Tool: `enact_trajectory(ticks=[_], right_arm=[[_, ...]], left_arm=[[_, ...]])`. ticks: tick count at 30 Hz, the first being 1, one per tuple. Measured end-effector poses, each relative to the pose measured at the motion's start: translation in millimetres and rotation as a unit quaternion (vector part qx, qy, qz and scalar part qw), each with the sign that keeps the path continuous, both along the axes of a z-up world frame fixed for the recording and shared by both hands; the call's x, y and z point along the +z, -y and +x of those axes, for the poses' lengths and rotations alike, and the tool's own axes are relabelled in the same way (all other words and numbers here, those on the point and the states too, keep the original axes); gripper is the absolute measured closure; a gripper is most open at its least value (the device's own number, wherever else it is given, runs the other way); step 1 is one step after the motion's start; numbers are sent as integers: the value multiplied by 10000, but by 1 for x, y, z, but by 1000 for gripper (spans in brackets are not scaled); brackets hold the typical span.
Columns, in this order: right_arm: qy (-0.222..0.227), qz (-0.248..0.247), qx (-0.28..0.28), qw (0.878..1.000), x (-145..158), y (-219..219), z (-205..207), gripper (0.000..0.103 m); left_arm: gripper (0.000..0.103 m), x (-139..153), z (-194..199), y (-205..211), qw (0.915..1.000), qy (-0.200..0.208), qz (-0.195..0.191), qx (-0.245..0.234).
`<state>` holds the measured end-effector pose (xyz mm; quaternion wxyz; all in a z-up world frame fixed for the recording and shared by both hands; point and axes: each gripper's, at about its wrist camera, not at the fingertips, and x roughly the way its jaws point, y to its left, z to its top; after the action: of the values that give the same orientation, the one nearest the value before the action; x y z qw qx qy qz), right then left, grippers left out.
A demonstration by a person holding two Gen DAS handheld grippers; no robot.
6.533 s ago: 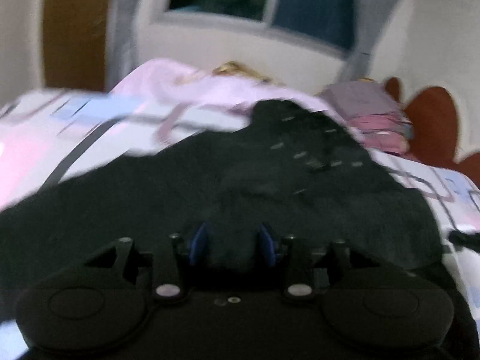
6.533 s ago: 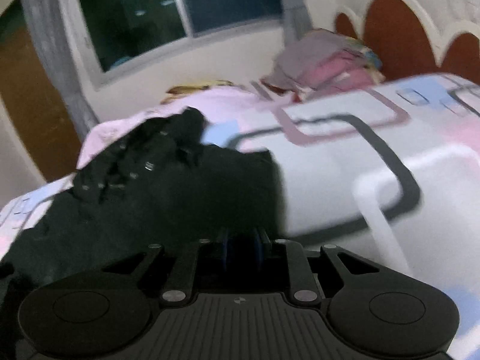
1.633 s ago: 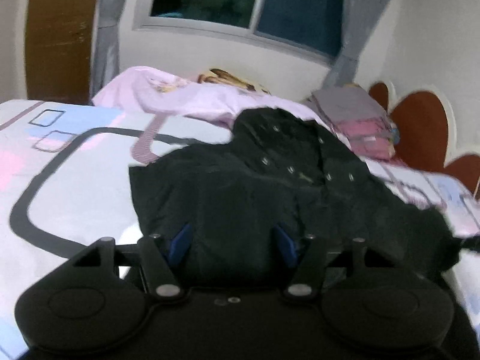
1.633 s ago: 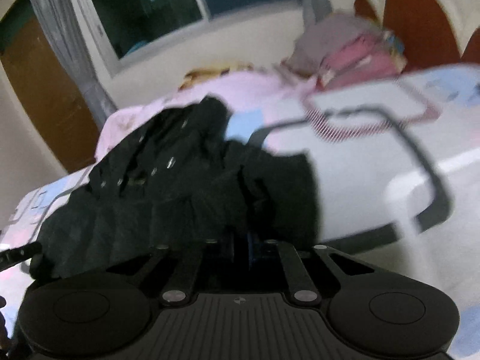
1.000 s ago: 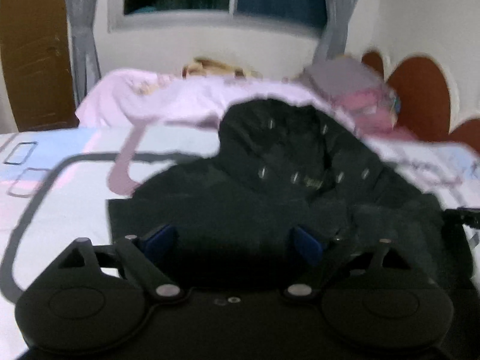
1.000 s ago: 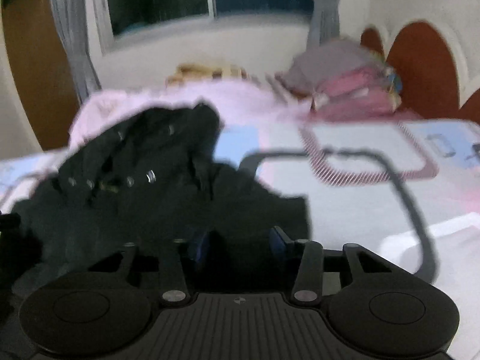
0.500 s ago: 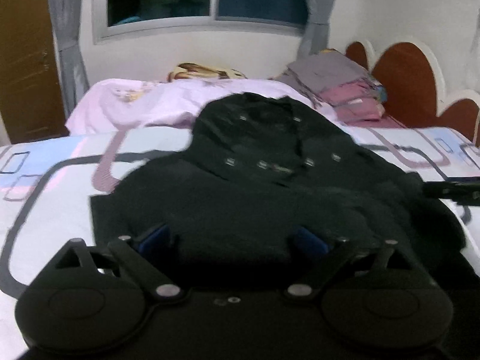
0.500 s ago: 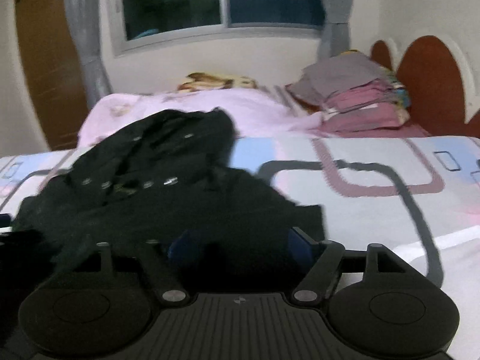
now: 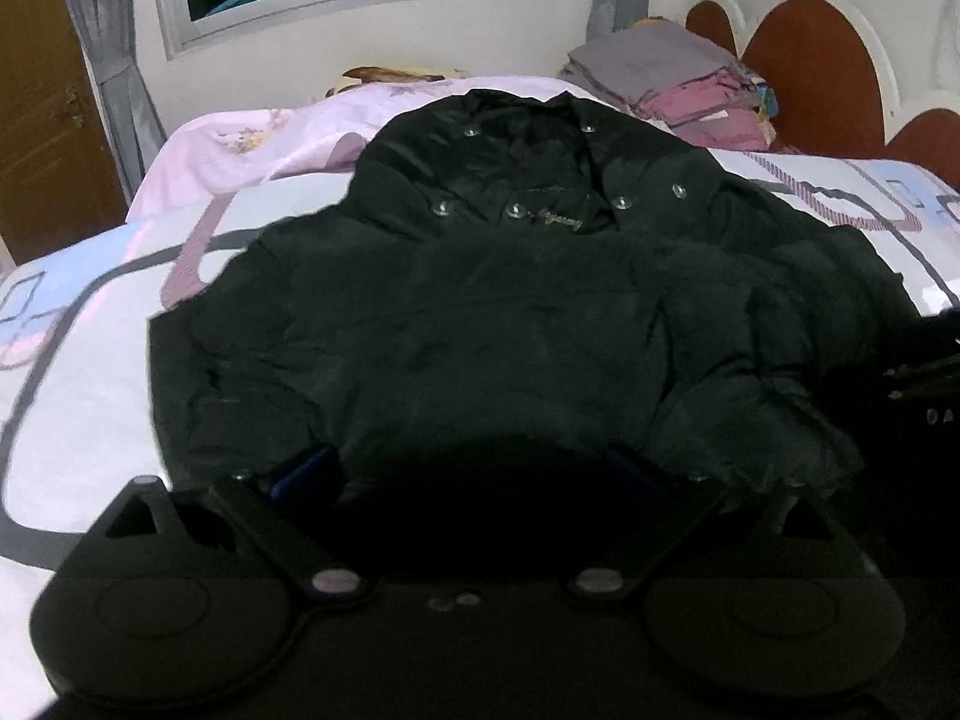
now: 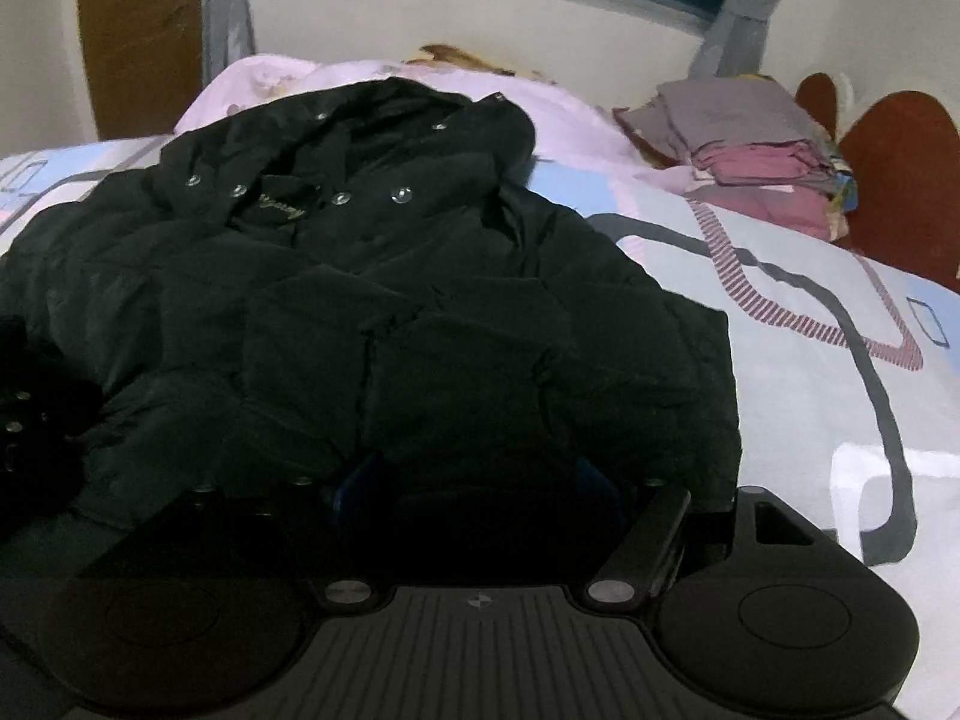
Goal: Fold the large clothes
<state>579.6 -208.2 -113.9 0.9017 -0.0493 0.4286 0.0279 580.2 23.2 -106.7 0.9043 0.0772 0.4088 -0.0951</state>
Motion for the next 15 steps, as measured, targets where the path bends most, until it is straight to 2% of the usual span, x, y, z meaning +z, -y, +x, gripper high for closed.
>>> enact_trajectory(ticks=[2,4,7,11,15], right_arm=[[168,17,15,9999,21,4,-2,32],[294,291,-52,9991,45,16,3,32],[561,559,-198,9967,81,31,21,32],[874,922,-483,9907,127,50,70,32],[828,1286,-695,9858,139,67,128,32]], left_arm=[[11,14,0,-4,9998,39,179,-50],[9,33,3,-11,9990,313,313,-22],[8,74,27,-32,9979,642,70,-26],[8,122,75,-51,9944,1057,-14,-56],[18,132,133,-62,9949,875,-492,-102]])
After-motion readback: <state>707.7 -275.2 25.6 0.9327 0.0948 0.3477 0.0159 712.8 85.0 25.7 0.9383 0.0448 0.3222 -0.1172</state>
